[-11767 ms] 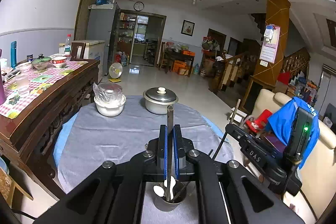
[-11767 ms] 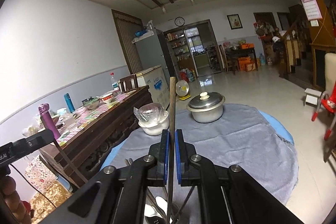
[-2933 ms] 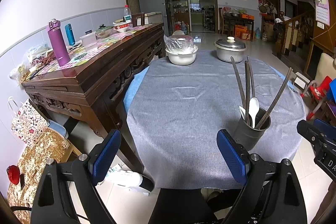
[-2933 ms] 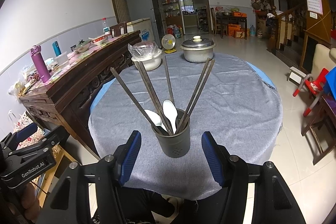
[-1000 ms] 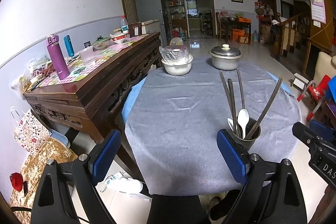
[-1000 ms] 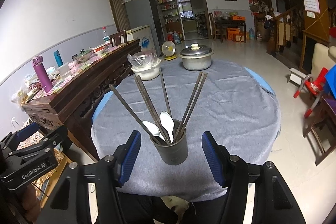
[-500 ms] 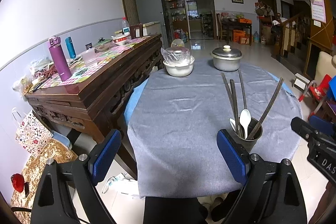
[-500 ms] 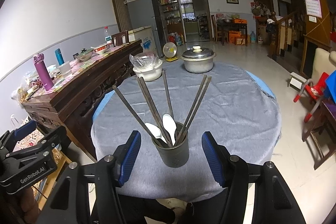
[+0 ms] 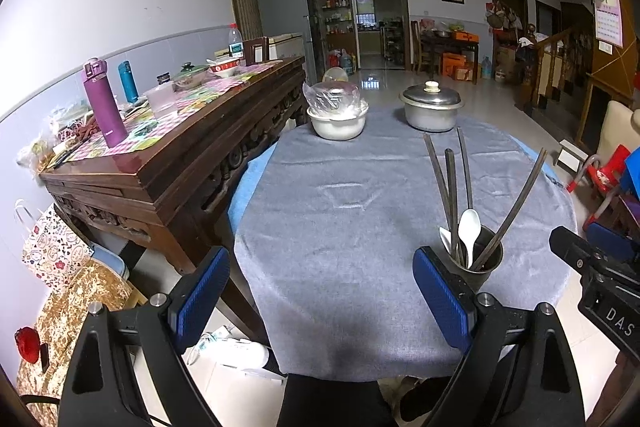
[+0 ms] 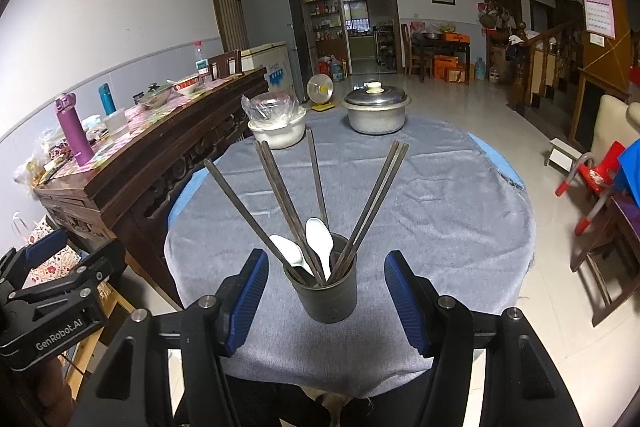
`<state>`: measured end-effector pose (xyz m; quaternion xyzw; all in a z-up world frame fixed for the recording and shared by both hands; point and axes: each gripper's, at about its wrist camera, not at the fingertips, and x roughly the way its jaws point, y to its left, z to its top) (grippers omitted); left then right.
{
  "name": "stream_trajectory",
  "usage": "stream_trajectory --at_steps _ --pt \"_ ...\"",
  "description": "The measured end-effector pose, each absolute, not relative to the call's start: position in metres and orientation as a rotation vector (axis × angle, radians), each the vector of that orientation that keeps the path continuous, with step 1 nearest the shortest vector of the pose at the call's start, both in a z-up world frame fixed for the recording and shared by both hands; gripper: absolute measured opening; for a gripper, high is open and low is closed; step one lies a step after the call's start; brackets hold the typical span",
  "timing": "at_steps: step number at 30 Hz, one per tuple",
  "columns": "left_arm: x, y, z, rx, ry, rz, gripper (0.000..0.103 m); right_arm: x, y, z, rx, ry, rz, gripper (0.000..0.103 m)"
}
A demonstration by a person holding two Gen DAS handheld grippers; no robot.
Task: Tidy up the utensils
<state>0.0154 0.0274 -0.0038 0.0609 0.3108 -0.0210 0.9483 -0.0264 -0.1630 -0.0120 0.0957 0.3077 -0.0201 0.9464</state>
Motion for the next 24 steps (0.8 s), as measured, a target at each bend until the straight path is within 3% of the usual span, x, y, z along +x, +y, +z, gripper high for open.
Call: stream_trajectory --at_steps 19,24 --pt "0.027 0.018 -0.015 0.144 0.657 -0.052 0.093 -0.011 -0.174 -0.030 0.220 0.634 -0.035 0.064" --pt "0.064 0.033 -0.028 0.097 0.687 -0.025 0.093 -0.004 -0.198 -0.040 0.246 0.613 -0.080 0.065"
